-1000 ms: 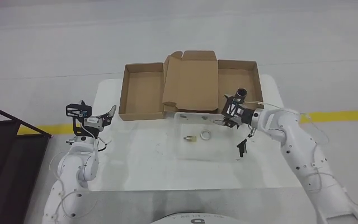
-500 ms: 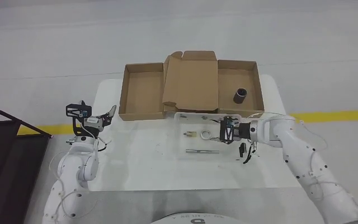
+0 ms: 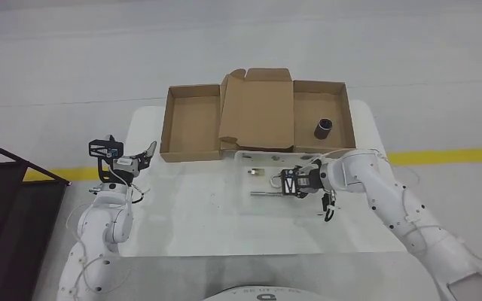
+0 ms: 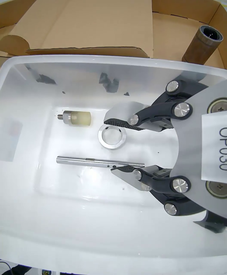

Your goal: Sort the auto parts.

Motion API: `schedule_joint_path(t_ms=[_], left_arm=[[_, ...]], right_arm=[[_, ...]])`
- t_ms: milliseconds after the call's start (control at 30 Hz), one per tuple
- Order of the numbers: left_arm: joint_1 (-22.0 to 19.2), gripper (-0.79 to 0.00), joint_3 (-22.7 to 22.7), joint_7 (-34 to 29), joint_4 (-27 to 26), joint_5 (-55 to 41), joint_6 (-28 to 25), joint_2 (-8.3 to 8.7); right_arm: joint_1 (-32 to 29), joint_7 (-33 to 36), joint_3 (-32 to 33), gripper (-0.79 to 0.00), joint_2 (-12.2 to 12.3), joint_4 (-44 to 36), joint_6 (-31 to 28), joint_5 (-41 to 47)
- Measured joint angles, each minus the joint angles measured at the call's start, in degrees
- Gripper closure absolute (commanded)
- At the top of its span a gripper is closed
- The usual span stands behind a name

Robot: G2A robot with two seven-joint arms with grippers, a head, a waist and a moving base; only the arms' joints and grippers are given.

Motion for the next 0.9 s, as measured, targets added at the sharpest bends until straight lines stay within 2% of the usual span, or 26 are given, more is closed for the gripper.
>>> schedule_joint_path(t_ms=[367, 767, 900], left_arm=[[0.00, -0.785, 0.00, 0.00, 0.00, 0.00, 0.00, 0.00], [0.00, -0.785, 0.00, 0.00, 0.00, 0.00, 0.00, 0.00], [0.00, -0.785, 0.00, 0.00, 0.00, 0.00, 0.00, 0.00]], right_arm=[[3.89, 4.65, -5.51, -0.296, 2.10, 1.17, 0.00, 4.90], [6.60, 8.32, -9.43, -0.277, 1.92, 4.59, 0.00, 10.27], [7.58, 8.89, -11.34, -0.308, 1.69, 4.82, 0.00, 10.63]])
